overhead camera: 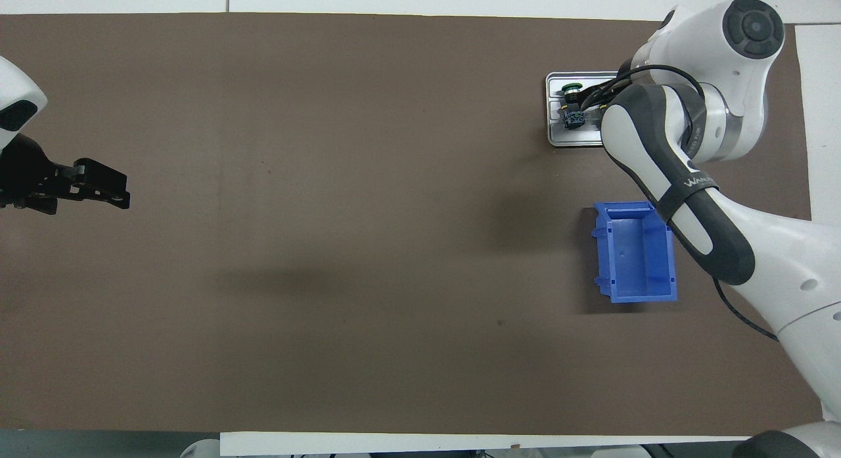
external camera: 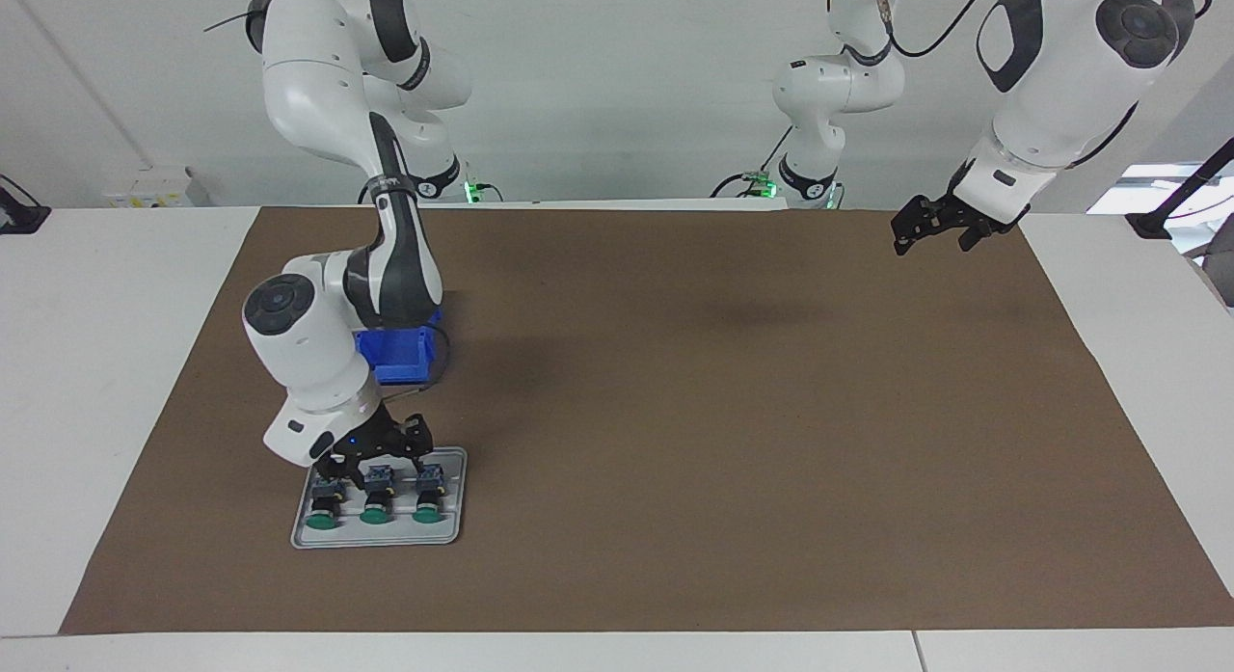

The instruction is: Place and press button with both arms

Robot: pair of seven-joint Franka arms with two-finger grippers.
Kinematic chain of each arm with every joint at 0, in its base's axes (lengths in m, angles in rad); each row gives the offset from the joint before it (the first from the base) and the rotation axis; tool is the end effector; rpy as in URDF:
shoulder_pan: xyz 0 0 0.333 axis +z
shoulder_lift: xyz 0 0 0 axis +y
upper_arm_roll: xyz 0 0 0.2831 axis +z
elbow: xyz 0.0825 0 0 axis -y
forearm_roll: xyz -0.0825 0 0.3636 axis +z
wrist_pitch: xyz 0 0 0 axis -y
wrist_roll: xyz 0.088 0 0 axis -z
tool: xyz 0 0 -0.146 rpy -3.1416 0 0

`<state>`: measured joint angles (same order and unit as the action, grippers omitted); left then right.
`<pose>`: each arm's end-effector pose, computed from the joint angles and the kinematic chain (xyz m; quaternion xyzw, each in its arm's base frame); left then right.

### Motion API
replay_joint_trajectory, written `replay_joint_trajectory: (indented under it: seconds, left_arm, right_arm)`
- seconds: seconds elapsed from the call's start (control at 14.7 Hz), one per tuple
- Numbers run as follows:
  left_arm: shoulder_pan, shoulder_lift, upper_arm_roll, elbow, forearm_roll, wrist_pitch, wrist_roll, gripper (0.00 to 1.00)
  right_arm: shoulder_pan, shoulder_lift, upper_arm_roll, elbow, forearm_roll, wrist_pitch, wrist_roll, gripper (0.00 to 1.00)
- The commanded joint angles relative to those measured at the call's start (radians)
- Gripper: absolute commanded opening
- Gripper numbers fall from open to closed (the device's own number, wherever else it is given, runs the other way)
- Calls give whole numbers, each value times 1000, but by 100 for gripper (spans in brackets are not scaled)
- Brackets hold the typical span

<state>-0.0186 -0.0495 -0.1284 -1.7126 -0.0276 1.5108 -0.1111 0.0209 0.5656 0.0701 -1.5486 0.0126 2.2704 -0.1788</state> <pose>0.4968 -0.0788 0.5106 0.9969 -0.0174 -0.0770 0.0007 0.6825 0.0575 0.2807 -0.9889 -0.1236 -0.0796 0.0199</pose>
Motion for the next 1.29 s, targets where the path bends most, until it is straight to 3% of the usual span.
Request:
replay_joint_trajectory:
  seconds: [0.0,0.41,1.22]
  left_arm:
    - [2,-21,-2,-27,1,12,7,100]
    - [0,-21,-2,-27,1,12,7,100]
    - [0,-21,-2,-27,1,12,4,100]
  right_arm:
    - [17,27,8,44,7,-2,44,84]
    - [51,63,8,68,0,65,96,84]
    - [42,68,8,24,-23,78,102,83]
